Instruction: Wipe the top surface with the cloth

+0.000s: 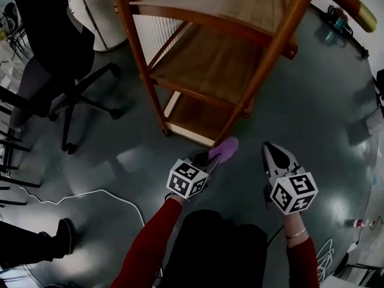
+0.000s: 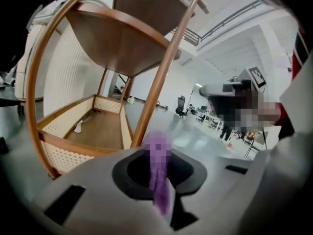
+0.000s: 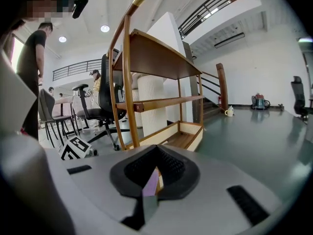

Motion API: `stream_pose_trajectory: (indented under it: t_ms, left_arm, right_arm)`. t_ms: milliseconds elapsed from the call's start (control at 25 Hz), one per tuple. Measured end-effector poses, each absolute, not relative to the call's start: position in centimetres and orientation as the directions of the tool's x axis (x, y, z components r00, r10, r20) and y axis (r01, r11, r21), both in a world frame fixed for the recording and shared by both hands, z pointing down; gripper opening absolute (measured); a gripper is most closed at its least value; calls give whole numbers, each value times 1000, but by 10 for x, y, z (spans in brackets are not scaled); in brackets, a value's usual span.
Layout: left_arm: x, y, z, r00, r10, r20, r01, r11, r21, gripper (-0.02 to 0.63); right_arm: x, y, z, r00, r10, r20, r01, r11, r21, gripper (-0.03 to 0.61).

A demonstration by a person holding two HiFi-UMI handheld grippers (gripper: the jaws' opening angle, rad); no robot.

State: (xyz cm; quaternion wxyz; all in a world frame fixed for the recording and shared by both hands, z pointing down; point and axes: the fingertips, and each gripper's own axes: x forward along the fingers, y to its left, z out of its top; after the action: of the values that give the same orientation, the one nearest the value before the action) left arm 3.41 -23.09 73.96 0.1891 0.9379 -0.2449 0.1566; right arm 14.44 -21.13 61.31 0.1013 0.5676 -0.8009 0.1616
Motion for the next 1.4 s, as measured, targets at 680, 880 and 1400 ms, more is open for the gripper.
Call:
stream_pose_trajectory:
  t_ms: [680,880,1400]
  left_arm:
    - [-107,-341,756,456,-729,511,-881,-449,147,52]
    - [-181,-354,751,264,-805,531,-964,-241,113,52]
    - [-219,-318,514,356,-927,117,-931,-339,137,52]
  right_arm:
    - [104,-227,635,-389,-857,338,-921,359,-148,11]
    - [88,-233,633,-405,-852,332,-914,378,-146,11]
    - [51,-221,597,-495,-803,332,-866,488,-109,11]
